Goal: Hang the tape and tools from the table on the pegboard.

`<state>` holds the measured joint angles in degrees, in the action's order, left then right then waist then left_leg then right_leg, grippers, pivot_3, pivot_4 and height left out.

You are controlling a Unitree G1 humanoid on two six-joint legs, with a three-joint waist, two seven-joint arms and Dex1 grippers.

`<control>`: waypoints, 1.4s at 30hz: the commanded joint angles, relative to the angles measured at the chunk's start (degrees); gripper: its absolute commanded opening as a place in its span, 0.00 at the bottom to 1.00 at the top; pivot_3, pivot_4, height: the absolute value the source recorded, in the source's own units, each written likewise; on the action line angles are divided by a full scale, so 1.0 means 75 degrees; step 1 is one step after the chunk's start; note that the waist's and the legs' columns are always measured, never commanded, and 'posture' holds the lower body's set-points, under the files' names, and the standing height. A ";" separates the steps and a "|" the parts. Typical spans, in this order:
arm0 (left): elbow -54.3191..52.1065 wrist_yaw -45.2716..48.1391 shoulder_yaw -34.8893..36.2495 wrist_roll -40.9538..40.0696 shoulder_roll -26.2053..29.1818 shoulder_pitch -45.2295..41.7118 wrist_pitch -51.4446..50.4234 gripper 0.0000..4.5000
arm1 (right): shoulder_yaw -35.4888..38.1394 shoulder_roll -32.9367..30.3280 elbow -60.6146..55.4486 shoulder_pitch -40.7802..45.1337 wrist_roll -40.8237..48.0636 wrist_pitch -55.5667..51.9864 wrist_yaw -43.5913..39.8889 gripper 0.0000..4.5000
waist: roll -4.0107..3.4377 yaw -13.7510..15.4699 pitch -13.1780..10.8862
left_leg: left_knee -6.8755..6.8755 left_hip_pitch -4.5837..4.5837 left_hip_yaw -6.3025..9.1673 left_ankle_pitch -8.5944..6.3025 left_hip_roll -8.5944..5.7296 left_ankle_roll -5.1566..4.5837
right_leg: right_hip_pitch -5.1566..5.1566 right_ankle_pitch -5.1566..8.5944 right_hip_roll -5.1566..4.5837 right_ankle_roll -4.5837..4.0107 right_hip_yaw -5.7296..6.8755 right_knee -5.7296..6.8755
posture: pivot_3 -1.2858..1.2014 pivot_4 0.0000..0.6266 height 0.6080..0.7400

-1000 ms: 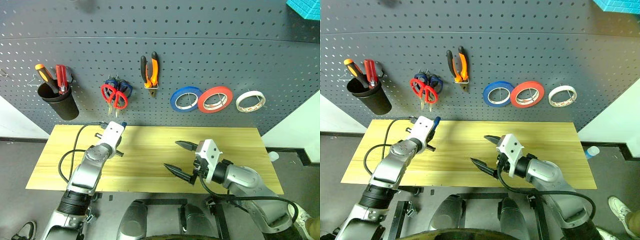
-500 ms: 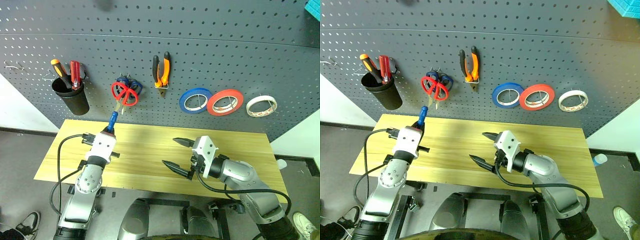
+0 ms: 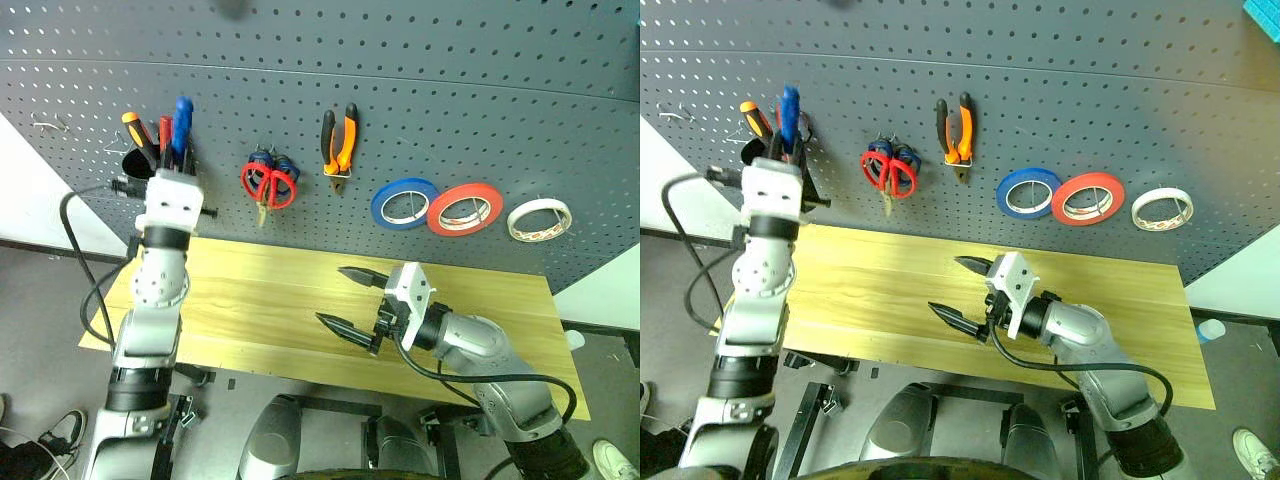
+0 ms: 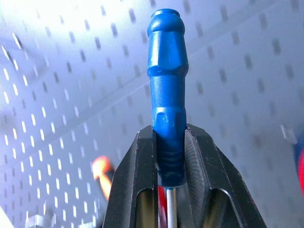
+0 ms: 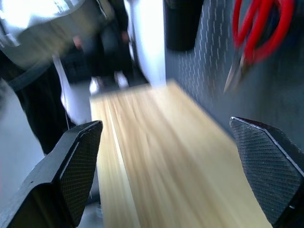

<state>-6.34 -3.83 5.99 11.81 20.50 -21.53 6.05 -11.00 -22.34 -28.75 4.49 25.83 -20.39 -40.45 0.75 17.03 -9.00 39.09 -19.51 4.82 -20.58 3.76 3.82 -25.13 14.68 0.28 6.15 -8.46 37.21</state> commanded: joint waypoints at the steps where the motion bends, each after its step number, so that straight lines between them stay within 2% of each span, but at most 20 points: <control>1: 0.0231 0.0052 0.0148 -0.0056 0.0111 -0.0331 0.0245 0.09 | 0.0435 0.0294 -0.0734 0.0426 0.0762 -0.0202 0.0323 1.00 | 0.0001 0.0035 0.0003 | 0.0000 0.0000 0.0000 0.0000 0.0000 0.0000 | 0.0000 0.0000 0.0000 0.0000 0.0000 0.0001 | 0.67 0.11 0.60; 10: 0.1163 -0.0006 0.0372 -0.0159 0.0374 -0.1243 0.0672 0.09 | 0.0566 0.0390 -0.1025 0.0831 0.1131 -0.0374 0.0628 1.00 | 0.0013 0.0343 0.0015 | 0.0001 0.0000 0.0002 0.0003 0.0000 0.0005 | 0.0000 -0.0006 0.0001 -0.0009 0.0009 0.0004 | 0.67 0.11 0.60; 23: 0.2860 -0.0011 0.0368 -0.0265 0.0628 -0.2119 0.1499 0.09 | 0.0656 0.0329 -0.1411 0.1535 0.1380 -0.0761 0.1036 1.00 | 0.0013 0.0345 0.0024 | 0.0001 0.0004 0.0003 0.0009 0.0001 0.0016 | -0.0001 -0.0008 0.0003 -0.0011 0.0016 0.0018 | 0.66 0.14 0.60; 42: 0.3771 -0.0163 0.0299 -0.0237 0.0576 -0.2048 0.1953 0.09 | 0.0985 -0.0205 -0.1768 0.1491 0.1791 -0.1289 0.1249 1.00 | 0.0013 0.0317 0.0024 | 0.0001 0.0004 0.0008 0.0005 0.0001 0.0008 | 0.0000 -0.0006 0.0002 -0.0016 0.0021 0.0022 | 0.64 0.18 0.60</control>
<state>22.64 -4.21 7.94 9.53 24.36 -36.03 19.39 -5.02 -23.65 -39.12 15.29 37.77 -30.05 -31.30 0.85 19.41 -8.82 39.09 -19.47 4.88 -20.55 3.76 3.88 -25.13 14.64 0.30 6.03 -8.31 37.38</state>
